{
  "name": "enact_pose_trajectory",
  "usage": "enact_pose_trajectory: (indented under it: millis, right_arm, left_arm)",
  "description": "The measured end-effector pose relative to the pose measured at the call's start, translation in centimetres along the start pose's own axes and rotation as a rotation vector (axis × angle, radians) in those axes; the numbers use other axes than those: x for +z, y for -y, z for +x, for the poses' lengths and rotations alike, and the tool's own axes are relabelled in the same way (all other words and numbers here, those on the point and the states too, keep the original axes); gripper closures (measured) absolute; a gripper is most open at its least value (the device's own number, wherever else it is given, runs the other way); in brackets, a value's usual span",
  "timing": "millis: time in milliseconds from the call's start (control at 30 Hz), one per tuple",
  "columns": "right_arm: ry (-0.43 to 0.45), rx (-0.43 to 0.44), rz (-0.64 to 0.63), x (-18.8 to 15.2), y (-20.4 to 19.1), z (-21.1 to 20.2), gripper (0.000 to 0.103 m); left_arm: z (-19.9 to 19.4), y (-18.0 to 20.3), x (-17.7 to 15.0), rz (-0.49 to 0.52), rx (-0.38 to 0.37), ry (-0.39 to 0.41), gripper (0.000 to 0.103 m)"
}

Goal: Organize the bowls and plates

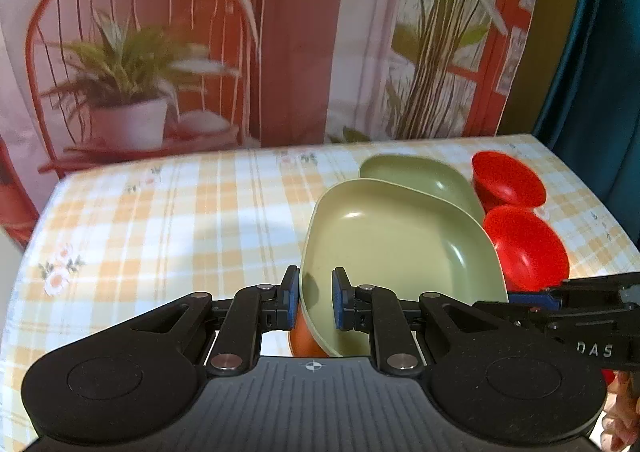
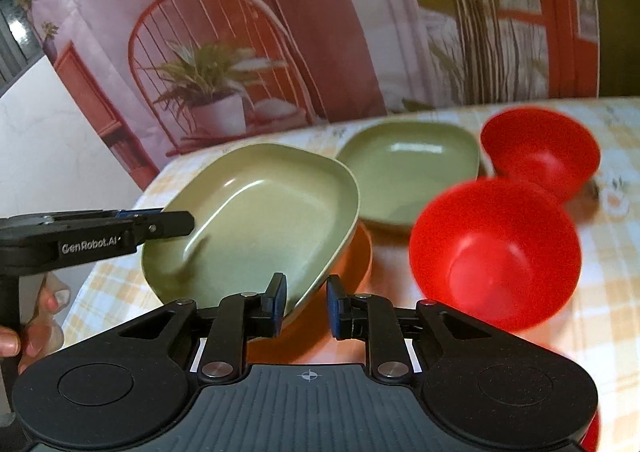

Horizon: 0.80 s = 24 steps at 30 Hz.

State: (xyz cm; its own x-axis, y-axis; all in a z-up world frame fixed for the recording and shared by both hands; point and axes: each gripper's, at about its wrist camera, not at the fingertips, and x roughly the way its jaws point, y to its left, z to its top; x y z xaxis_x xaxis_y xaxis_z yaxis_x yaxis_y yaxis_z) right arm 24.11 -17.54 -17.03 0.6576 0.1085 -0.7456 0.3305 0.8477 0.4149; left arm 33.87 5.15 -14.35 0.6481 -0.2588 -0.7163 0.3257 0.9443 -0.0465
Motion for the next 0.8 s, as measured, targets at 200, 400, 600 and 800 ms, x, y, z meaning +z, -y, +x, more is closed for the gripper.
enact_pose_trajectory:
  millis: [200, 400, 600, 800]
  right_arm:
    - [-0.031, 0.003, 0.003, -0.6, 0.1, 0.8, 0.082]
    - [-0.036, -0.005, -0.018, -0.2, 0.0, 0.8, 0.082]
    - [-0.046, -0.001, -0.028, 0.0, 0.0, 0.8, 0.082]
    - [-0.049, -0.007, -0.052, 0.2, -0.4, 0.8, 0.081]
  left_arm:
    - [1.7, -0.6, -0.7, -0.005, 0.0, -0.05, 0.085]
    - [2.8, -0.8, -1.1, -0.019, 0.006, -0.079, 0.085]
    - [3.0, -0.9, -1.5, -0.023, 0.003, -0.098, 0.085]
    - [3.0, -1.2, -1.6, -0.035, 0.002, -0.097, 0.085]
